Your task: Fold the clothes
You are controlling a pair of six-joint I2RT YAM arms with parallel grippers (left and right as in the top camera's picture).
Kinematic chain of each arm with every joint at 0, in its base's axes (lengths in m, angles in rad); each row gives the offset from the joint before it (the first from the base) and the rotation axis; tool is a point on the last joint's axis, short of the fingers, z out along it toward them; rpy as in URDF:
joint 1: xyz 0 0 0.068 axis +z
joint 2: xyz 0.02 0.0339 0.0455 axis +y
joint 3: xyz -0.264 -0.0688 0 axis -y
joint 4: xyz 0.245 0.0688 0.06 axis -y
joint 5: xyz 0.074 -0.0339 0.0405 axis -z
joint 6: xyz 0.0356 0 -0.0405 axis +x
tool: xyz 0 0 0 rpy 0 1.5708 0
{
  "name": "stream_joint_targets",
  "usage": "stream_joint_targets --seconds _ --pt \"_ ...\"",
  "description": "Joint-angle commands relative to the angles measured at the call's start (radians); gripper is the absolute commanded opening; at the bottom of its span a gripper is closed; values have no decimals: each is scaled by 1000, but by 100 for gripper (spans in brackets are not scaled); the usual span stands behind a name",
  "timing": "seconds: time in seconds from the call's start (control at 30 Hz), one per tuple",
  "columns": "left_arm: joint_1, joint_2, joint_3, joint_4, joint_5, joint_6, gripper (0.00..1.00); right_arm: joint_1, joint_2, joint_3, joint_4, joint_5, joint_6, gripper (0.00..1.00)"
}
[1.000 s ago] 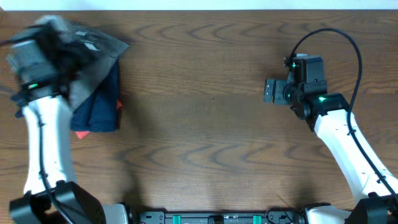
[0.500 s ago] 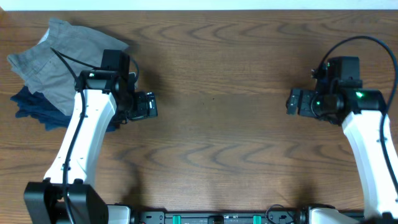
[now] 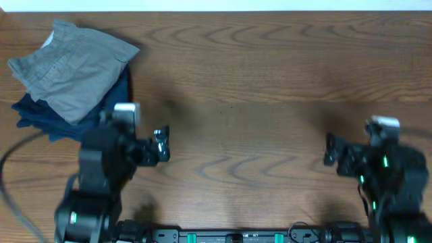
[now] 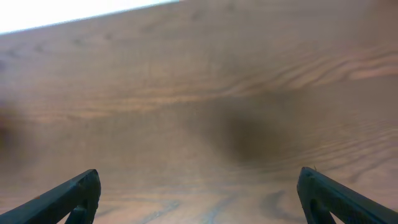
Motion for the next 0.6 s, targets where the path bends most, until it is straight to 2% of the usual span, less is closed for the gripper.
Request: stream_joint_targets --seconds 0.0,0.2,0.43,0.57 --pt "-5 -112 -50 7 -5 17 98 11 -115 -30 -29 25 11 99" --pt "-5 -214 -50 -46 -5 17 98 11 -225 -30 -141 25 11 99" --pt "-5 -216 -50 -50 -5 17 98 11 -227 -30 -296 25 11 99" --pt "-5 -216 -50 -49 -5 17 98 11 -227 -31 -298 26 11 99"
